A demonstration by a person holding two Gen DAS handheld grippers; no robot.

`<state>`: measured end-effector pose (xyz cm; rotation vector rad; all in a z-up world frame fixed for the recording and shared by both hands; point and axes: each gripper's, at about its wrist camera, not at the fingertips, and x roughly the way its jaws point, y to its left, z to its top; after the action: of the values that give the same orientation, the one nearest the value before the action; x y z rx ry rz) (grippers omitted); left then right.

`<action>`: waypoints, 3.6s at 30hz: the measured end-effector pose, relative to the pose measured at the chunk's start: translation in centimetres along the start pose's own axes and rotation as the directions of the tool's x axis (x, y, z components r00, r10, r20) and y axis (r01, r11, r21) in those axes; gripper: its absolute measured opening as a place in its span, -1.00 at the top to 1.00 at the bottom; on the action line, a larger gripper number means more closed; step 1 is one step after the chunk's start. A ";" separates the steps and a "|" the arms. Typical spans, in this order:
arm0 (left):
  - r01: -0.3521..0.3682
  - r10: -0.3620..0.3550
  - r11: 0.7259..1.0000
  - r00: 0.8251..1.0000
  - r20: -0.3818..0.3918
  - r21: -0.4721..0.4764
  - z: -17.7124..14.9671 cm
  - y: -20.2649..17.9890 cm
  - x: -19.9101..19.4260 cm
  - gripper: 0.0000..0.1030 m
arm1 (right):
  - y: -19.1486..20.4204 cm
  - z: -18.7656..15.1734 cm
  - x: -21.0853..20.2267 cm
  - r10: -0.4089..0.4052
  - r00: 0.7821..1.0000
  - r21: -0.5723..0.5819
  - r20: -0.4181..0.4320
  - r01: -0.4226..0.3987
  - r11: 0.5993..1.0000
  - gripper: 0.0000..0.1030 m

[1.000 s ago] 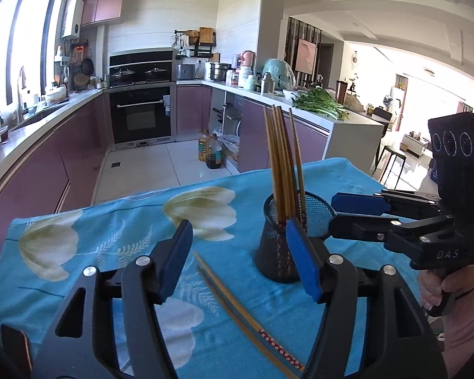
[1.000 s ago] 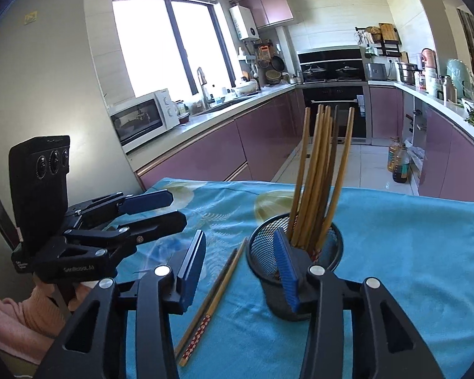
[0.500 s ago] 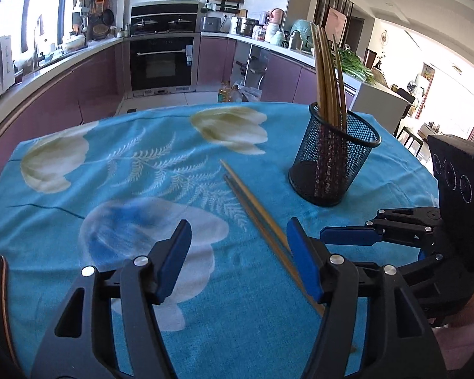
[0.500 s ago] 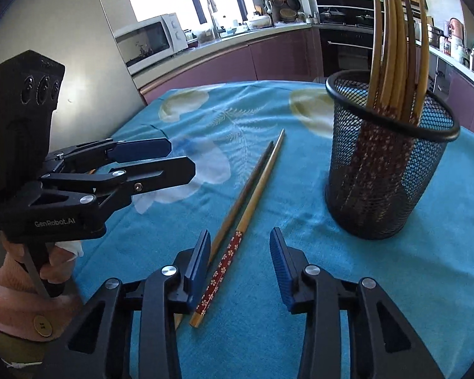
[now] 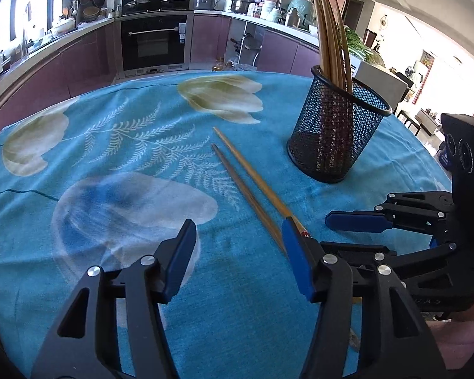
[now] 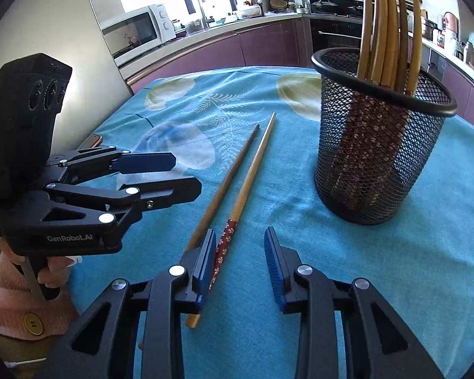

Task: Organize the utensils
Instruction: 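Close the left tool on a chopstick while the right tool grasps the last chopstick, then lift the left tool's chopstick toward the holder while the right tool lifts its own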

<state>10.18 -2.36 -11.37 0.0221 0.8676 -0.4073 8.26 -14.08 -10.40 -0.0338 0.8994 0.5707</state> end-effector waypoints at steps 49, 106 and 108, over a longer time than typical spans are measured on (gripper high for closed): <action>-0.043 0.042 0.999 0.997 -0.064 -0.008 2.0 0.2 3.3 0.71 | -0.3 2.6 2.6 -0.063 0.998 0.016 0.013 0.062 0.998 0.67; 0.018 -0.018 1.000 1.000 0.001 0.024 1.3 -1.8 -0.7 0.84 | 0.2 2.3 -2.2 0.049 0.988 0.011 0.145 -0.052 0.999 0.88; 0.020 -0.021 0.999 1.000 0.014 0.025 1.4 -1.8 -1.0 0.84 | 0.2 2.3 -2.5 0.051 0.987 0.013 0.155 -0.054 0.998 0.88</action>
<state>10.00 -3.94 -9.40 0.0329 0.8494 -0.4367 8.65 -14.44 -6.99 0.0499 0.7555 0.6063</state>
